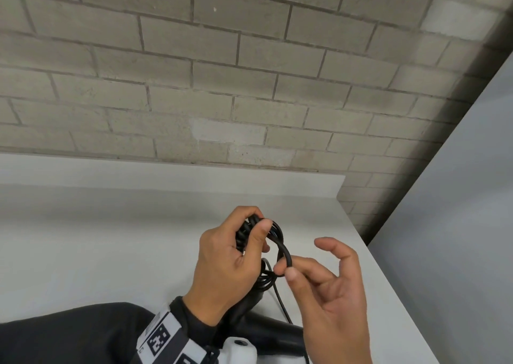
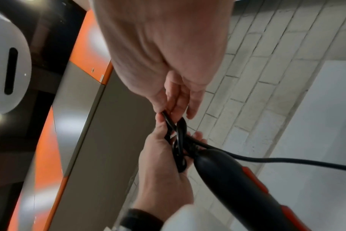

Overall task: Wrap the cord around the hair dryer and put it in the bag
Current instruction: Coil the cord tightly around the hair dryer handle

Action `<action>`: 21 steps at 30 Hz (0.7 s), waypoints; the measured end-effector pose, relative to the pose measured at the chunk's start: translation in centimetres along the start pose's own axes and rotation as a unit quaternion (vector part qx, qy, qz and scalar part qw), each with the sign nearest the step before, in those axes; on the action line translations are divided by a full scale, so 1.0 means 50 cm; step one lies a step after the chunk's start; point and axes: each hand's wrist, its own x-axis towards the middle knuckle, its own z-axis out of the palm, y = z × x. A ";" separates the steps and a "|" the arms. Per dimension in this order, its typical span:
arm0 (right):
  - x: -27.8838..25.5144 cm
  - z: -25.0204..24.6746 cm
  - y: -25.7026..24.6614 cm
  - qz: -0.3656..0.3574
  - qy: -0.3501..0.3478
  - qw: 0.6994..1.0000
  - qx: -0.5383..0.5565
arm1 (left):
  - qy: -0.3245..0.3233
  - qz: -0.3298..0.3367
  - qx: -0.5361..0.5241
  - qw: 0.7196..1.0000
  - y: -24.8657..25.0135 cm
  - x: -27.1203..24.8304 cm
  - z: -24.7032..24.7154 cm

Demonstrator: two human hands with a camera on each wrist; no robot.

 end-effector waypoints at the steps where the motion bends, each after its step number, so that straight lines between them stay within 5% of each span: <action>1: 0.003 -0.004 -0.004 0.010 0.000 1.000 0.012 | -0.002 0.008 0.006 1.000 0.000 0.001 -0.001; 4: 0.017 -0.017 -0.025 0.092 -0.016 0.991 0.098 | -0.012 0.031 0.018 0.999 -0.001 0.002 -0.004; 8: 0.036 -0.041 -0.063 0.259 -0.046 0.931 0.252 | -0.039 0.050 0.025 0.998 -0.001 -0.002 -0.003; 11: 0.039 -0.053 -0.071 0.297 -0.071 0.902 0.305 | -0.020 0.034 0.022 0.999 -0.006 0.004 -0.003; 17: 0.017 -0.035 -0.021 0.119 -0.056 0.967 0.218 | 0.003 -0.013 -0.005 1.000 -0.007 0.001 0.005; 21: -0.013 -0.024 0.039 -0.009 -0.072 0.997 0.034 | 0.013 -0.004 0.007 1.000 -0.004 0.000 0.010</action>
